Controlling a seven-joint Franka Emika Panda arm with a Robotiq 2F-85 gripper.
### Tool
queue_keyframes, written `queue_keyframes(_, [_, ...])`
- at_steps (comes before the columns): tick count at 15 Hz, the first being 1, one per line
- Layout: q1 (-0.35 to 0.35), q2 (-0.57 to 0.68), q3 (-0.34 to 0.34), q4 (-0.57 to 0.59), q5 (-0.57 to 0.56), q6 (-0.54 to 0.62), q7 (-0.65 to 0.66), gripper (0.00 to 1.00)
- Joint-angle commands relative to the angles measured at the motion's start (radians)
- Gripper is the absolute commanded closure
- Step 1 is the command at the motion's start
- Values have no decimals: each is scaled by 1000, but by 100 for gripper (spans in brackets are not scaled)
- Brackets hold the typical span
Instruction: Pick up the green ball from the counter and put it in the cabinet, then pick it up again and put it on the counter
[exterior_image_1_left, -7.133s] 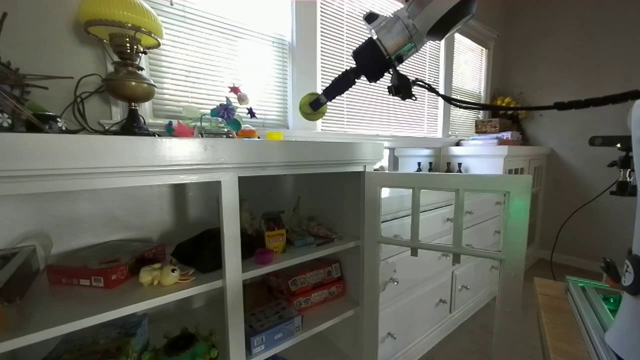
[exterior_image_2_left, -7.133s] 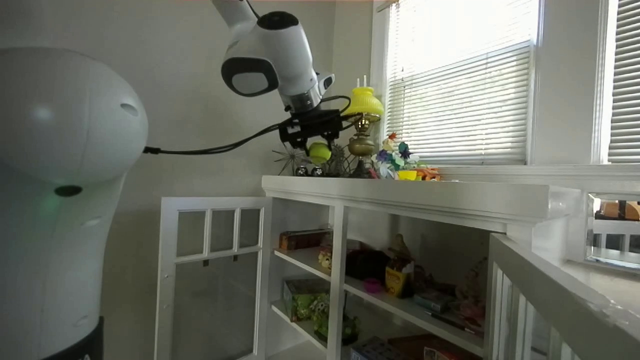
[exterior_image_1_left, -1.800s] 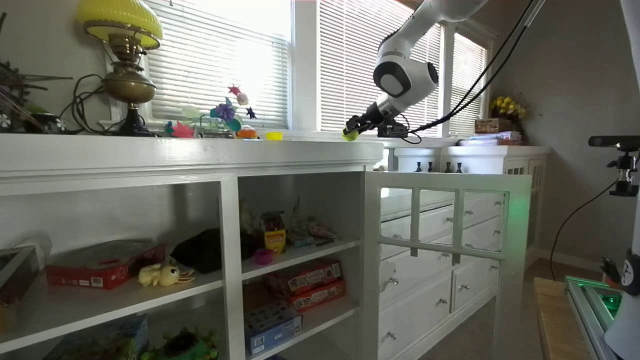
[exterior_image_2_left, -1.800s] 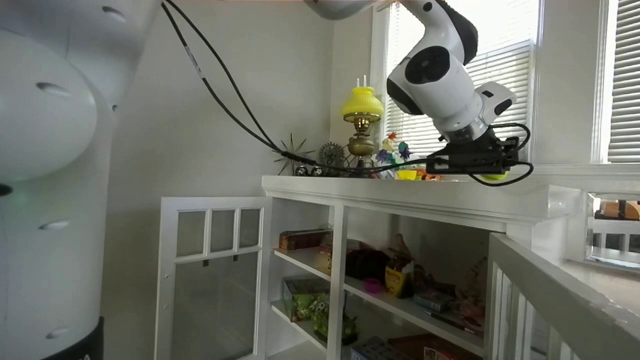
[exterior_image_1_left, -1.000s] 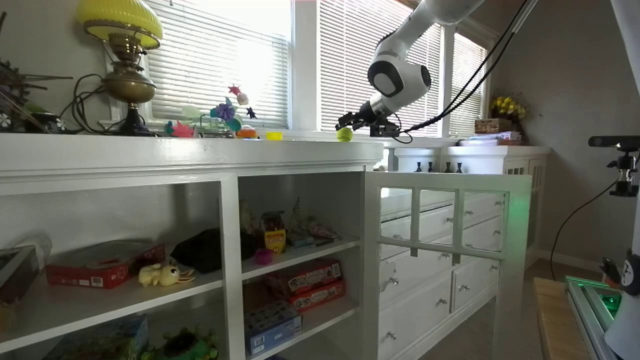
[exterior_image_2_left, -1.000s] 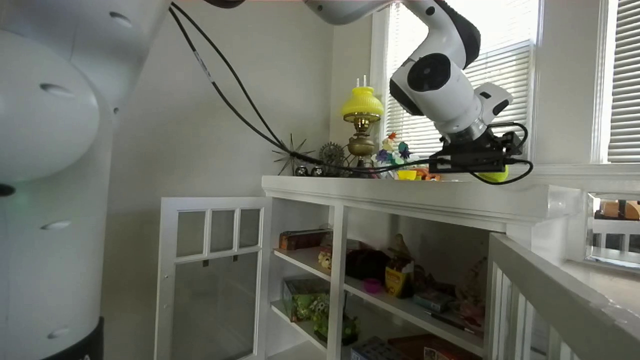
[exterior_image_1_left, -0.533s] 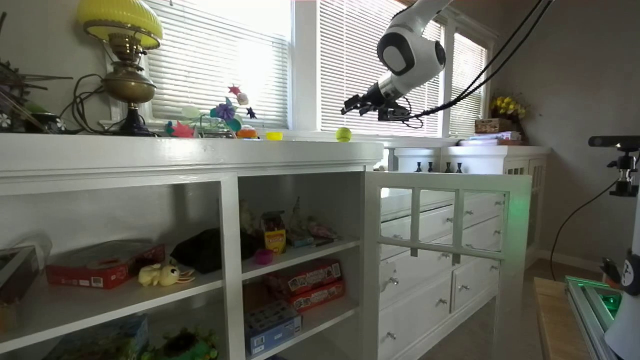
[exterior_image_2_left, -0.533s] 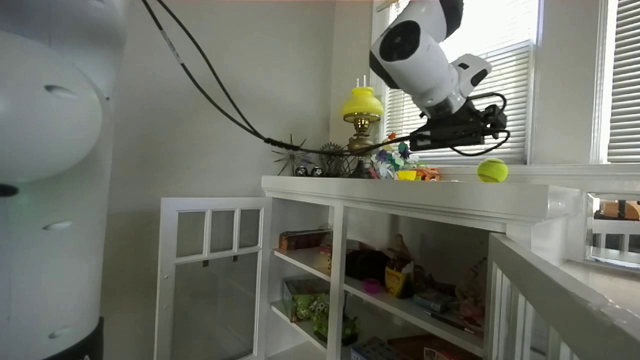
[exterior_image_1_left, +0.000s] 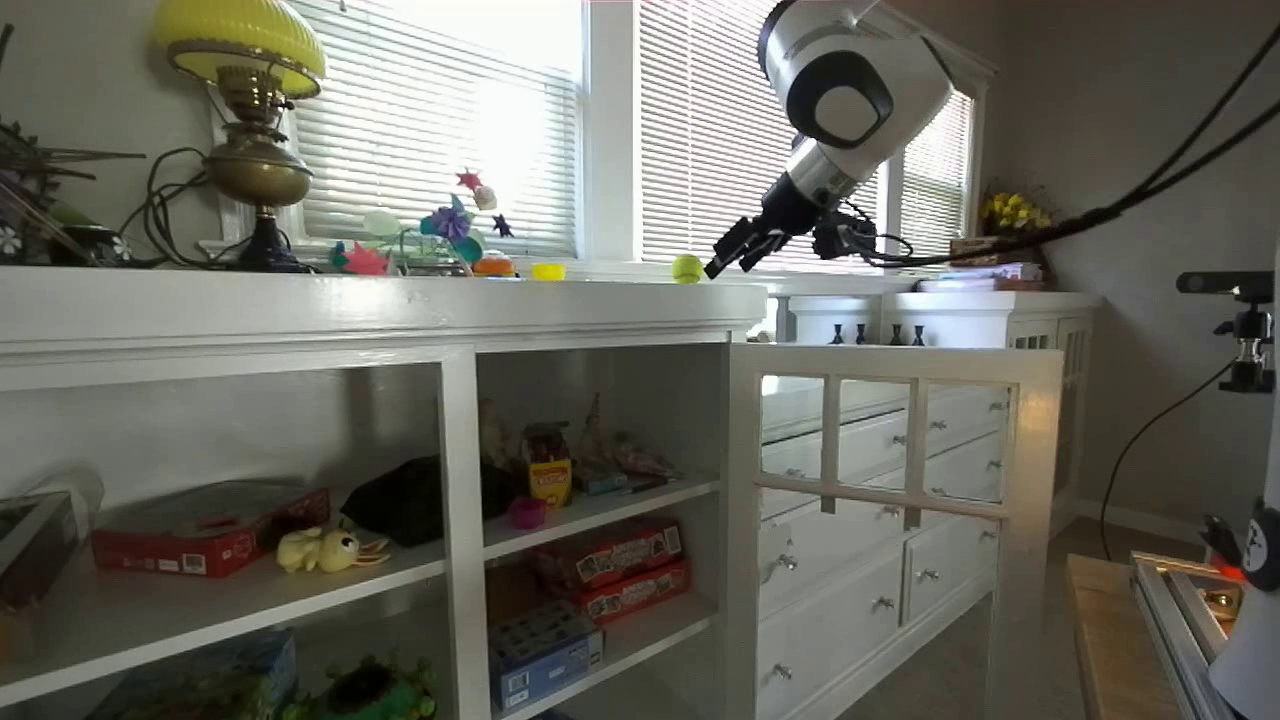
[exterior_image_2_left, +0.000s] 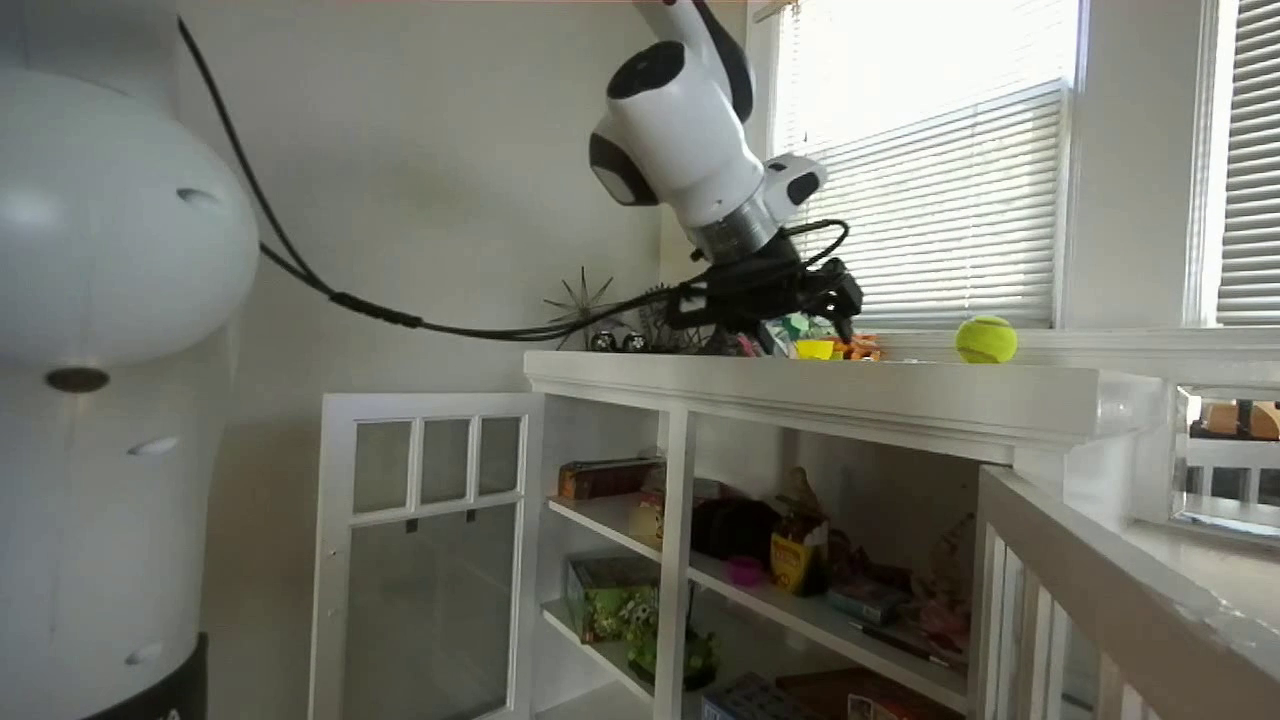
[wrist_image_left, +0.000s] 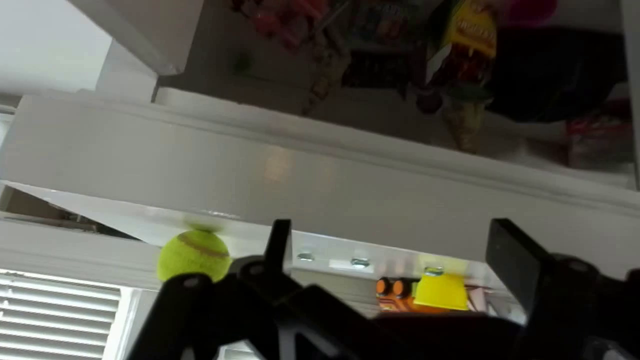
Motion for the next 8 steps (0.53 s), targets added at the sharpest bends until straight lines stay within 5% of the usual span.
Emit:
queue_keyframes(1, [61, -201, 41, -250, -163, 20, 154, 0])
queue_keyframes(2, [189, -221, -55, -274, -126, 42, 95, 0])
queue_keyframes(4, [333, -259, -129, -370, -166, 19, 137, 0])
queue_keyframes(5, [203, -173, -53, -257, -95, 30, 74, 0])
queue_keyframes(6, [189, -201, -1, -341, -252, 1, 261, 0])
queue_keyframes(8, [224, -216, -12, -381, -257, -9, 271, 0])
